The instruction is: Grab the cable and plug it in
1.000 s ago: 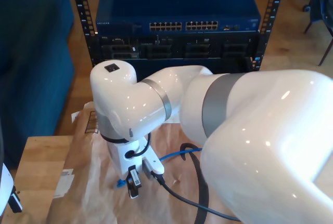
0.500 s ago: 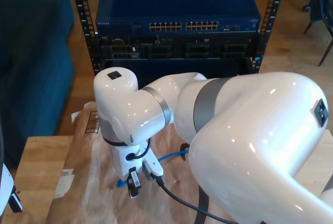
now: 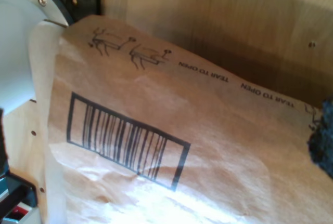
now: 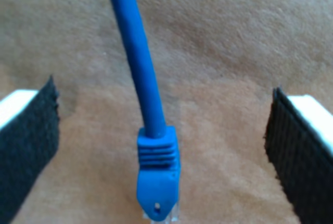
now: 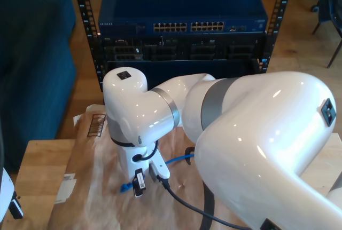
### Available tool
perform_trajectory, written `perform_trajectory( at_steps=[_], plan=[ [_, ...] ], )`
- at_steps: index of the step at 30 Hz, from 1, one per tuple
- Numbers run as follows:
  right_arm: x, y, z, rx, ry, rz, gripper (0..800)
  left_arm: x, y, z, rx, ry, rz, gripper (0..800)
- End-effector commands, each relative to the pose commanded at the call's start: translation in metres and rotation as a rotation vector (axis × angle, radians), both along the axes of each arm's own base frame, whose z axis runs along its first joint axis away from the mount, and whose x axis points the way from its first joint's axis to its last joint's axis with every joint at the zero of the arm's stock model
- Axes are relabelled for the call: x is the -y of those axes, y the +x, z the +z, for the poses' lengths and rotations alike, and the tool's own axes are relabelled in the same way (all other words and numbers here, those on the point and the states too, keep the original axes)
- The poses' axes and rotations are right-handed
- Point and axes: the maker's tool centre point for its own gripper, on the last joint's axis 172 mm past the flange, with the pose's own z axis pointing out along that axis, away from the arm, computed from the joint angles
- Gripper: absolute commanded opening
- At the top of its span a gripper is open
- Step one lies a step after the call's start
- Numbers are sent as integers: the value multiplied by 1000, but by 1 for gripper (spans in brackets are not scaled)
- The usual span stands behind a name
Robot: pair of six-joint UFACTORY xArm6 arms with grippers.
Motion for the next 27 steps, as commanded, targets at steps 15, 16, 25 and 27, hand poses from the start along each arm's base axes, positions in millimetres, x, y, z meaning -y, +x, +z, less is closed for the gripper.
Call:
perform_trajectory(
  at_steps=[15, 16, 25, 27],
  plan=[
    [-1, -3, -2, -2, -2, 4, 436, 0, -1, 0, -3, -1, 0, 800],
    [0, -2, -2, -2, -2, 3, 413, 0, -1, 0, -3, -1, 0, 800],
    [-5, 3, -2, 20, 12, 5, 270, 0, -1, 0, -1, -1, 0, 800],
    [-5, 2, -3, 19, 11, 5, 263, 0, 0, 0, -1, -1, -1, 800]
  ],
)
